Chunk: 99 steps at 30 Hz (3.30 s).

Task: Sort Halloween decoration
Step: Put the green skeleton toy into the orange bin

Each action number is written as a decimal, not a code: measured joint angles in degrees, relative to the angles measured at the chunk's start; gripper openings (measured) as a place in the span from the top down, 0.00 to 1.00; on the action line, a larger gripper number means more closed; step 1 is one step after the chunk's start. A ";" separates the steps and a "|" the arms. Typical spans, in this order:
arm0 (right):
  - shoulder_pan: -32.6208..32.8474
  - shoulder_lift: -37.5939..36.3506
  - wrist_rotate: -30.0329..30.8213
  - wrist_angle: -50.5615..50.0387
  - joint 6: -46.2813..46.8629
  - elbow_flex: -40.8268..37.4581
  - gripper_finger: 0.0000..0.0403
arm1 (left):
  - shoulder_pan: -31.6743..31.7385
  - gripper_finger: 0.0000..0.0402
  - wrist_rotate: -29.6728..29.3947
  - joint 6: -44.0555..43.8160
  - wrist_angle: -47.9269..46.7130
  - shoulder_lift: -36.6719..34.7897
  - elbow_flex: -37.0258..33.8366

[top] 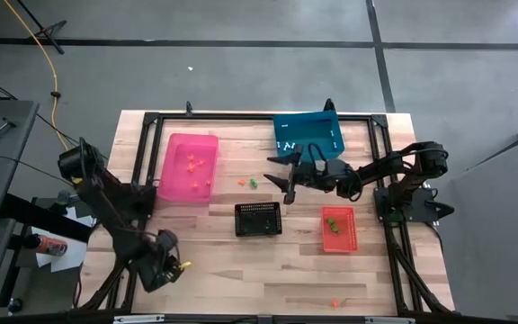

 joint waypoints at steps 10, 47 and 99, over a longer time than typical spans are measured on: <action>-1.05 0.00 0.00 1.54 -3.72 0.00 0.41 | 0.34 0.65 -3.11 -0.74 -4.17 -1.33 0.29; -3.02 0.00 0.00 0.30 1.11 -0.02 0.41 | -0.91 0.91 3.34 -6.15 -6.24 -0.04 -0.07; -3.02 0.00 0.02 -3.24 1.13 -0.02 0.41 | 0.20 0.67 6.20 2.55 -3.05 2.38 0.12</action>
